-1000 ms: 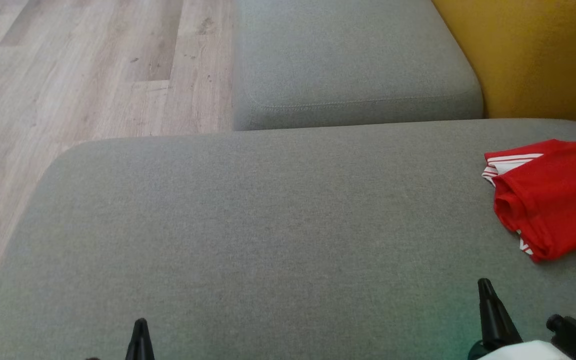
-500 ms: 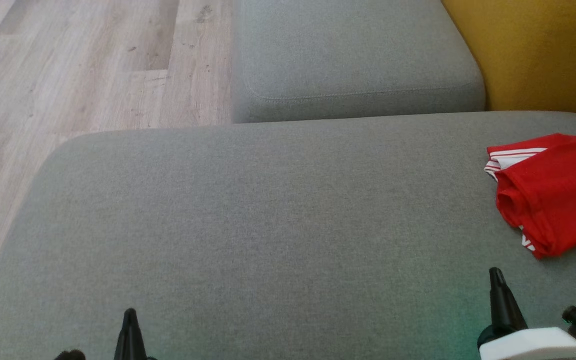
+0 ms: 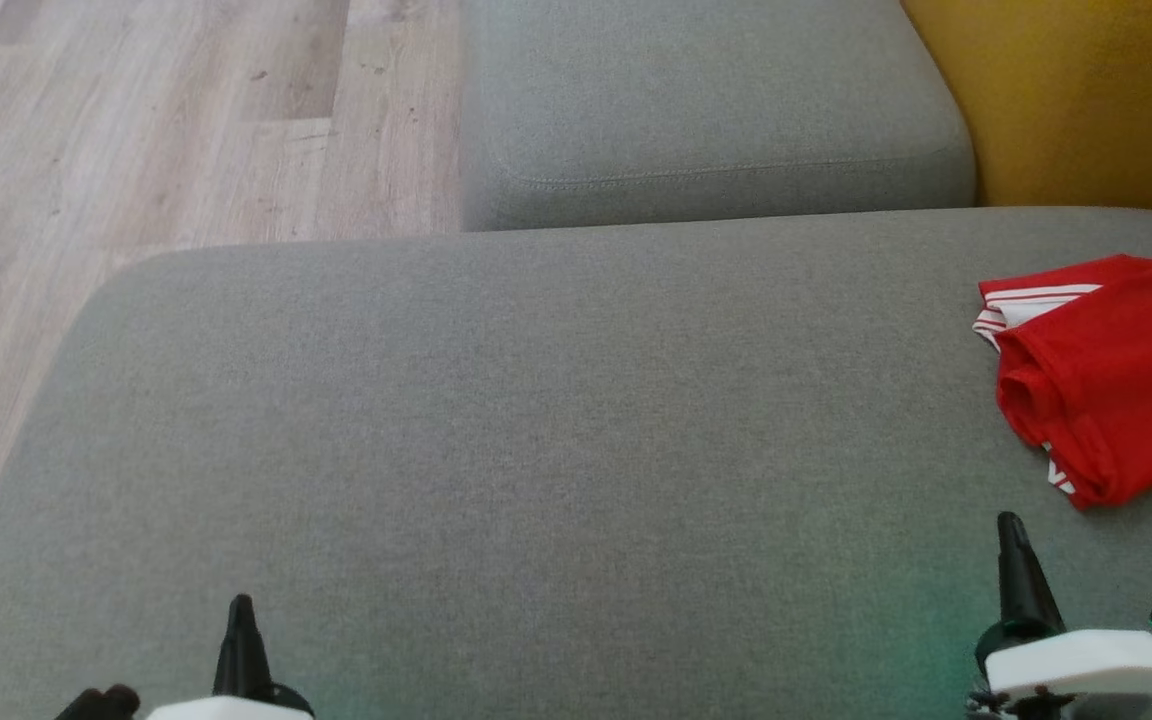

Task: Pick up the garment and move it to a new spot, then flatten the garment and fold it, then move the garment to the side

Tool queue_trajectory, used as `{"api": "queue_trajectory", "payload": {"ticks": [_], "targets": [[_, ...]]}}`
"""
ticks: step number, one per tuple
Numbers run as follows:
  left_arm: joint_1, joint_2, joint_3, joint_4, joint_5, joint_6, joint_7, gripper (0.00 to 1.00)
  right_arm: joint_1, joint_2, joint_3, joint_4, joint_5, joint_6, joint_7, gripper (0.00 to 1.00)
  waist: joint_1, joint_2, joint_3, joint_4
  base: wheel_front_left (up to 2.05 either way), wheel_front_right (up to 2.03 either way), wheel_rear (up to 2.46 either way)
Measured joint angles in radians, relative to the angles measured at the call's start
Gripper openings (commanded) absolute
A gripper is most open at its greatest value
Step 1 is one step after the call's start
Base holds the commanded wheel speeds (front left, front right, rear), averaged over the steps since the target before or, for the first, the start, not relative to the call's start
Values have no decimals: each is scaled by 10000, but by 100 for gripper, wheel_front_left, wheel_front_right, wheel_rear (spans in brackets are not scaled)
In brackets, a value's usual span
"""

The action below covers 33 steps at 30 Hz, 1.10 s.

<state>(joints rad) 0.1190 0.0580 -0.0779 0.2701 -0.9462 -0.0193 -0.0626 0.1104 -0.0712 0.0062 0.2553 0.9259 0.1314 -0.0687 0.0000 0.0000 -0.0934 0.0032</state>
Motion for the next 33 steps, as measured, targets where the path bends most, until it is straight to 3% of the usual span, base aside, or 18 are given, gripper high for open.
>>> {"api": "queue_trajectory", "payload": {"ticks": [33], "targets": [[-964,-19,825,19,-3797,-566,953,0,-854,98,-719,117,3917,0,949,0,0,0,558,-19,0,0,0]]}}
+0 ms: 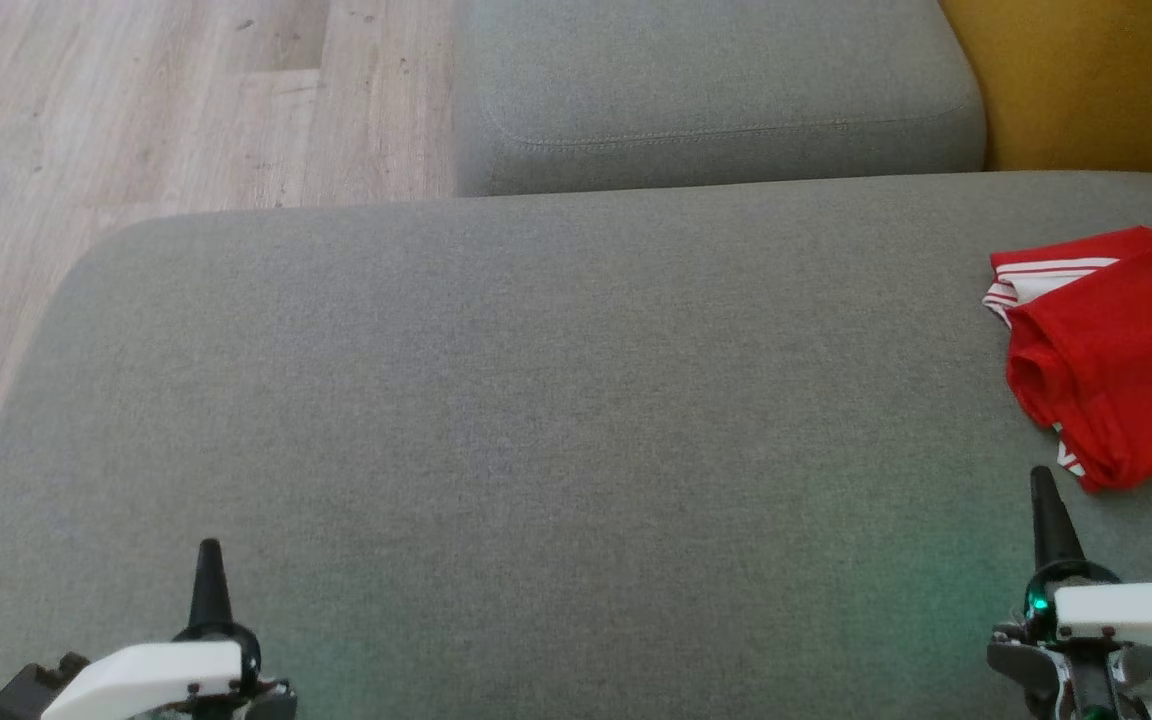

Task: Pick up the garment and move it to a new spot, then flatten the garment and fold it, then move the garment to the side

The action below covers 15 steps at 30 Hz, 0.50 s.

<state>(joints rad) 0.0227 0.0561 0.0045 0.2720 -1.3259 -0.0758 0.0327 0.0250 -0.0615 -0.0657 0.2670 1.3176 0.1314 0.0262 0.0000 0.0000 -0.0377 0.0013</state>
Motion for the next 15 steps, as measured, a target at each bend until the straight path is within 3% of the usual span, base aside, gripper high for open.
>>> {"api": "queue_trajectory", "payload": {"ticks": [15], "targets": [[-435,-29,347,8,-1595,-274,382,0,-395,12,-293,50,1668,0,372,0,0,0,237,-8,0,0,0]]}}
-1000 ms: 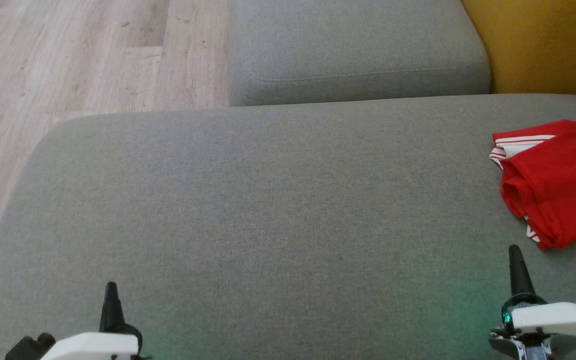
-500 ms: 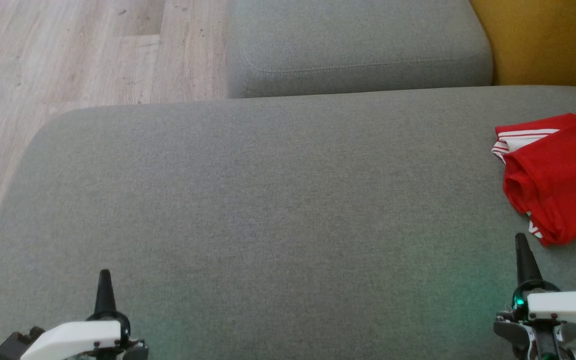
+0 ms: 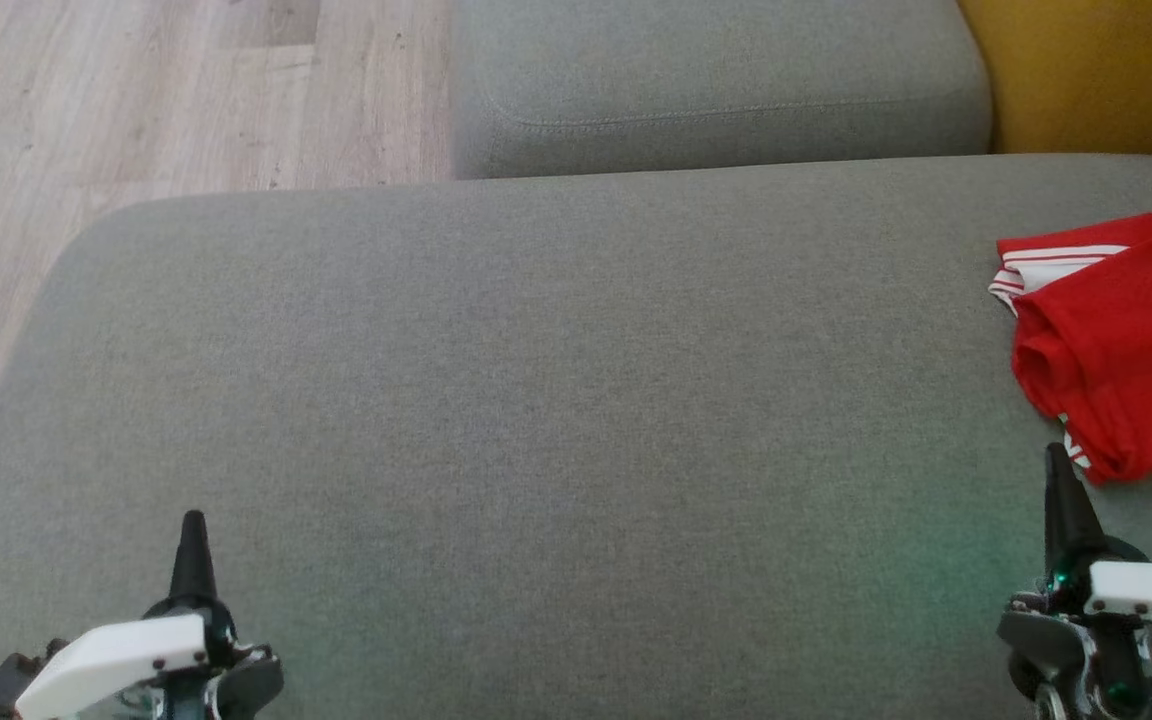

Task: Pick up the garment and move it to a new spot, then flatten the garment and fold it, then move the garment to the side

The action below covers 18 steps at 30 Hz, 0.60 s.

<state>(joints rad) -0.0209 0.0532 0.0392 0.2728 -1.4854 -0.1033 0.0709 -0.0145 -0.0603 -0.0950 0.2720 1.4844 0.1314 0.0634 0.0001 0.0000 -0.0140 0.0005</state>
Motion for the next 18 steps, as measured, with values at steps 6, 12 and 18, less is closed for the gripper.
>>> {"api": "queue_trajectory", "payload": {"ticks": [6,12,18], "targets": [[-124,-13,190,4,-675,-115,178,0,-238,10,-111,29,688,0,174,0,0,0,100,-3,0,0,0],[-364,-17,297,6,-1243,-209,336,0,-417,35,-222,38,1275,0,353,0,1,0,173,-5,0,0,0],[-372,-23,301,6,-1252,-209,336,0,-417,44,-244,40,1275,0,353,0,0,0,173,-5,0,0,0]]}}
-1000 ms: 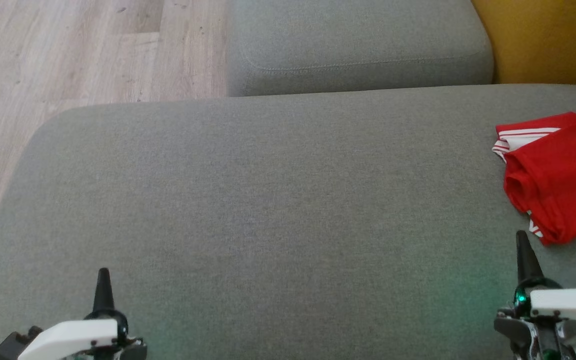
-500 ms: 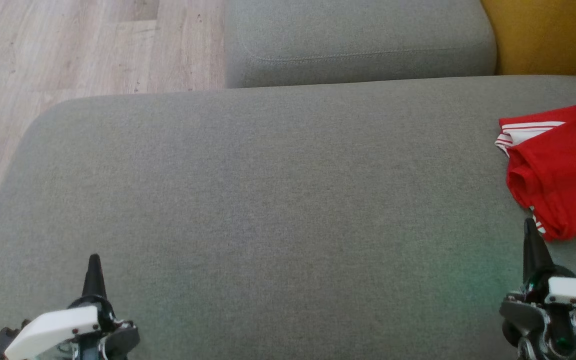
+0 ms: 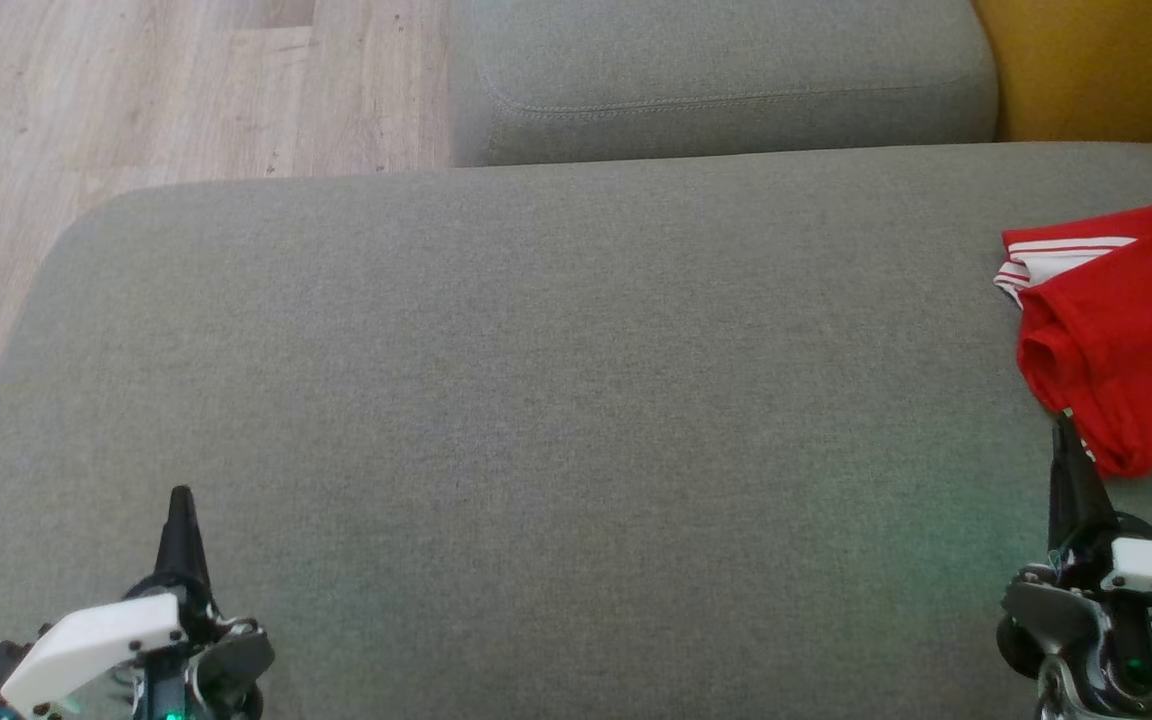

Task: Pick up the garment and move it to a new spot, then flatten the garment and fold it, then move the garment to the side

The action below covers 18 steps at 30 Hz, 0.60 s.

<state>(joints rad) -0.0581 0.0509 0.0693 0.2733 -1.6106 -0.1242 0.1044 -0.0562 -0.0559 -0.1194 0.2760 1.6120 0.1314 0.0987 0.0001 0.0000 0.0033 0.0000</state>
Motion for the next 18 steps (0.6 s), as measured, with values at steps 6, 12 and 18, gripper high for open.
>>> {"api": "queue_trajectory", "payload": {"ticks": [6,12,18], "targets": [[0,-4,6,0,0,0,0,0,0,4,-21,0,0,0,2,0,0,0,-1,0,0,0,0],[0,-8,8,0,0,0,2,0,0,10,-36,0,-2,0,2,0,0,0,-1,0,0,0,0],[0,-10,12,0,0,0,2,0,0,23,-42,0,-2,0,15,0,0,0,-2,0,0,0,0]]}}
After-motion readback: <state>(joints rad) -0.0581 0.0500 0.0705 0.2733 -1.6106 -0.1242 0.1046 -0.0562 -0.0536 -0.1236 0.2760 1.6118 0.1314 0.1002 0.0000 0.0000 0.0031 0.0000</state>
